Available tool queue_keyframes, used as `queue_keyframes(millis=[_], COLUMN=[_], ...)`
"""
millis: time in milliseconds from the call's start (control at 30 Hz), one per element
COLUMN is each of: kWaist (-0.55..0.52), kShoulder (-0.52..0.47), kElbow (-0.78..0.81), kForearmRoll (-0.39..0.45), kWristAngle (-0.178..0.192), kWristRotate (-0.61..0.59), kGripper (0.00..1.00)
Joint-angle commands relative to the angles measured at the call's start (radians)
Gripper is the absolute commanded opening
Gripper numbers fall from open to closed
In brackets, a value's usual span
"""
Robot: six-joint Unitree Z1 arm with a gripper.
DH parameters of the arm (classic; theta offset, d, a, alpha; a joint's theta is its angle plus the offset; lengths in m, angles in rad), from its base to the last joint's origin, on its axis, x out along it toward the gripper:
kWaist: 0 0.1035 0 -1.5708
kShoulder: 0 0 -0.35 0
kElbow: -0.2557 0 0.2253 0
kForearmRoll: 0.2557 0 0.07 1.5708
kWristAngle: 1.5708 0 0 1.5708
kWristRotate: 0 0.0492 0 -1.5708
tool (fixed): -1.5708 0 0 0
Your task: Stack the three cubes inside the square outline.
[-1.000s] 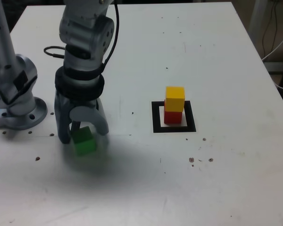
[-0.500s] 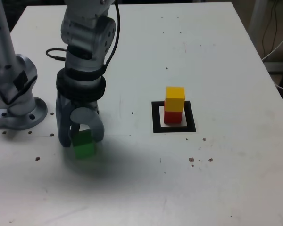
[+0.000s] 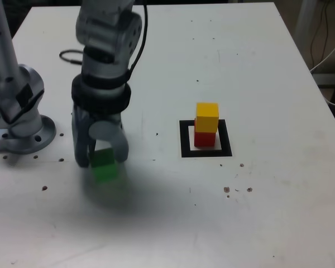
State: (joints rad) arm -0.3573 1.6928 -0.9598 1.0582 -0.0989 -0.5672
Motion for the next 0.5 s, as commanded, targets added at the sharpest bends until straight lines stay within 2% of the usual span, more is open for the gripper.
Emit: queue_keyframes(millis=[0, 200, 467], kWaist=[0.002, 0.039, 0.139], kShoulder=[-0.002, 0.028, 0.122], kElbow=[-0.096, -0.347, -0.672], kForearmRoll=[0.092, 0.294, 0.462], kWristAngle=[0.042, 0.138, 0.174], kWristRotate=[0.041, 0.214, 0.432], kGripper=[0.08, 0.06, 0.05])
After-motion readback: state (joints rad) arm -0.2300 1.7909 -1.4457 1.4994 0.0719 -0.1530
